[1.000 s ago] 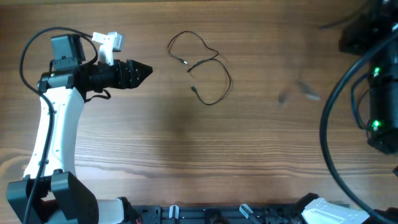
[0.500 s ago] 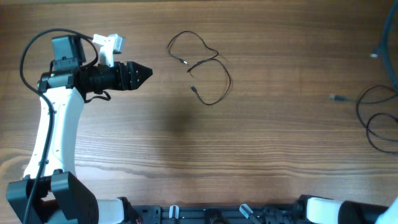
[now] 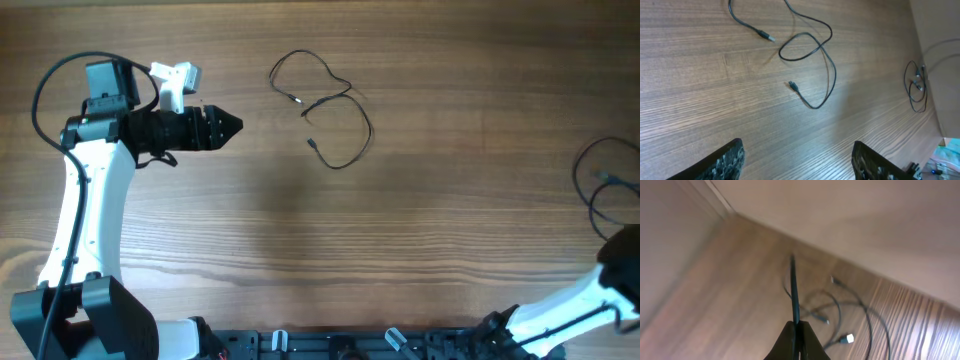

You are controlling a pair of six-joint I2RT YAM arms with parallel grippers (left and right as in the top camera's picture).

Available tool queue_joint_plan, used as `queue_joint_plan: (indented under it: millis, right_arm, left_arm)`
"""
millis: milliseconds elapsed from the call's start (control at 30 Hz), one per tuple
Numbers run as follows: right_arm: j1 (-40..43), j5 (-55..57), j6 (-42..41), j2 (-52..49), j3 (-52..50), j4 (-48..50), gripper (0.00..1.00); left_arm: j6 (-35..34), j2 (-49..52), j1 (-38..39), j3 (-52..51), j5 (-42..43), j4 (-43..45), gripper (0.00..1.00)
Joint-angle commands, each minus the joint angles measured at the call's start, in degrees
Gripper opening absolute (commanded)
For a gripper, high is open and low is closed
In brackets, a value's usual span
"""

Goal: Untangle cables
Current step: 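Return the right gripper to the last cable on the table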

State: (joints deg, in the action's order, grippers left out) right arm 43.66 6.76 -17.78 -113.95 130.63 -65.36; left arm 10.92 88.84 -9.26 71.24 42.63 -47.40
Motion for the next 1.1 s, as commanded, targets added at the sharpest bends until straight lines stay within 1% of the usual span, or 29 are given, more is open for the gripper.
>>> queue_joint_plan:
  millis: [0,133,200,267,333,367,400,433,467,500,533,567,600,633,700,800,867,900,967,1000,1067]
  right_arm:
    - [1.5,-1.7,-2.2,-6.3,0.0,-2.2,0.04]
    - [2.2,-1.7,-2.2,-12.4,0.0,-4.7,0.04]
    - [2.2,-1.0,-2.5,-13.8,0.0,-5.9,0.04]
    - [2.2,2.8,-5.2,-14.3,-0.1,-7.3,0.04]
    - [2.2,2.8,-5.3,-14.3,-0.1,-7.3,0.04]
    - [2.2,2.3,-5.7,-14.3,-0.1,-7.4,0.11]
    - [2.2,2.1,-6.6,-14.3,-0.1,-7.5,0.31]
    - [2.2,1.5,-7.8,-14.3,-0.1,-7.8,0.47]
    - [2.2,-3.2,-7.2,-14.3,-0.1,-7.8,0.58]
    - [2.2,-7.8,-5.2,-14.3,-0.1,-7.8,0.62]
    - [2.2,-13.8,-1.3,-14.3,-0.1,-7.5,0.71]
    - [2.2,-20.9,3.4,-14.3,-0.1,-7.3,0.85]
    - [2.2,-25.0,6.8,-14.3,-0.1,-7.7,0.95]
    - [2.2,-26.5,8.0,-14.3,-0.1,-8.2,1.0]
    - [2.1,-28.4,8.2,-14.3,-0.1,-9.3,1.0]
    - [1.7,-36.7,11.0,-14.3,-0.1,-13.4,1.0]
    - [0.5,-43.8,16.1,-14.3,-0.2,-16.6,1.0]
    - [-0.8,-46.8,20.2,-14.3,-0.2,-18.4,1.0]
    - [-4.3,-48.0,28.0,-14.3,-0.3,-21.6,1.0]
    - [-5.7,-48.0,30.2,-14.3,-0.5,-22.4,1.0]
    - [-11.7,-48.0,33.7,-14.3,-1.9,-23.1,1.0]
  left_arm:
    - [1.1,-1.2,0.2,0.0,-0.2,-0.2,0.71]
    - [1.1,-1.2,0.2,0.0,-0.5,-0.2,0.72]
    - [1.1,-1.2,0.2,0.0,-1.4,-0.2,0.71]
    - [1.1,-1.2,0.2,0.0,-2.3,-0.3,0.71]
    - [1.1,-1.2,0.2,0.0,-2.3,-0.3,0.71]
    - [1.0,-1.2,0.2,0.0,-2.3,-0.3,0.71]
    - [1.1,-1.2,0.2,0.0,-2.3,-0.3,0.71]
    - [1.1,-1.2,0.2,0.0,-2.3,-0.3,0.7]
    - [1.1,-1.2,0.2,0.0,-2.3,-0.2,0.71]
    - [1.1,-1.2,0.2,0.0,-2.3,-0.2,0.73]
    - [1.1,-1.2,0.2,0.0,-2.3,-0.2,0.72]
    - [1.1,-1.2,0.2,0.0,-2.7,-0.2,0.72]
    - [1.1,-1.2,0.2,0.0,-3.5,-0.2,0.72]
    - [1.1,-1.2,0.2,0.0,-4.2,-0.2,0.72]
    - [1.1,-1.2,0.2,0.0,-4.4,-0.2,0.72]
    - [1.1,-1.2,0.2,0.0,-4.4,-0.2,0.72]
    - [1.1,-1.2,0.2,0.0,-4.4,-0.3,0.71]
    - [1.1,-1.2,0.2,0.0,-4.4,-0.4,0.71]
    - [1.1,-1.2,0.2,0.0,-4.4,-0.7,0.71]
    - [1.1,-1.2,0.2,0.0,-4.4,-0.7,0.71]
    - [1.1,-1.1,0.2,0.0,-7.0,-0.5,0.76]
